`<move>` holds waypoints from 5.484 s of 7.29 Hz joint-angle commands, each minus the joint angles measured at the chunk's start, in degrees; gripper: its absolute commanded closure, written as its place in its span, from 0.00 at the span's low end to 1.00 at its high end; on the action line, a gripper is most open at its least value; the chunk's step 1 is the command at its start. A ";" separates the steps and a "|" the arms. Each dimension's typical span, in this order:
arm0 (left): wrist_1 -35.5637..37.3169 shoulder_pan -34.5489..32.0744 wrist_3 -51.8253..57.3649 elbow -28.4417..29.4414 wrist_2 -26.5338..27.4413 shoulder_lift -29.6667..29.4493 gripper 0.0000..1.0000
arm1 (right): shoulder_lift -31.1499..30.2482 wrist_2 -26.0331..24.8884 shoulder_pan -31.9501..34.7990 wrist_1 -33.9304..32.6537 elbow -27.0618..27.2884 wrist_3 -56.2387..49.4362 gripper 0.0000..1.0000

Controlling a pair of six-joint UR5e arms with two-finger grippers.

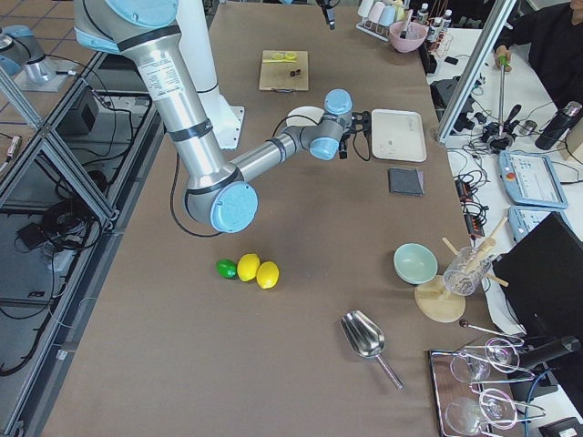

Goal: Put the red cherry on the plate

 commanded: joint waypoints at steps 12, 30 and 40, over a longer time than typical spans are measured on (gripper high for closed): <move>12.43 32.80 -18.74 -4.53 21.15 -1.63 0.60 | -6.41 5.45 8.97 0.15 0.36 -10.89 0.00; 23.77 37.10 -23.40 12.26 29.85 -41.00 0.09 | -7.47 5.37 9.32 0.15 -0.17 -10.98 0.00; 24.38 -3.43 30.58 6.88 13.83 -19.32 0.02 | -9.20 3.69 29.49 -40.43 -1.05 -64.60 0.00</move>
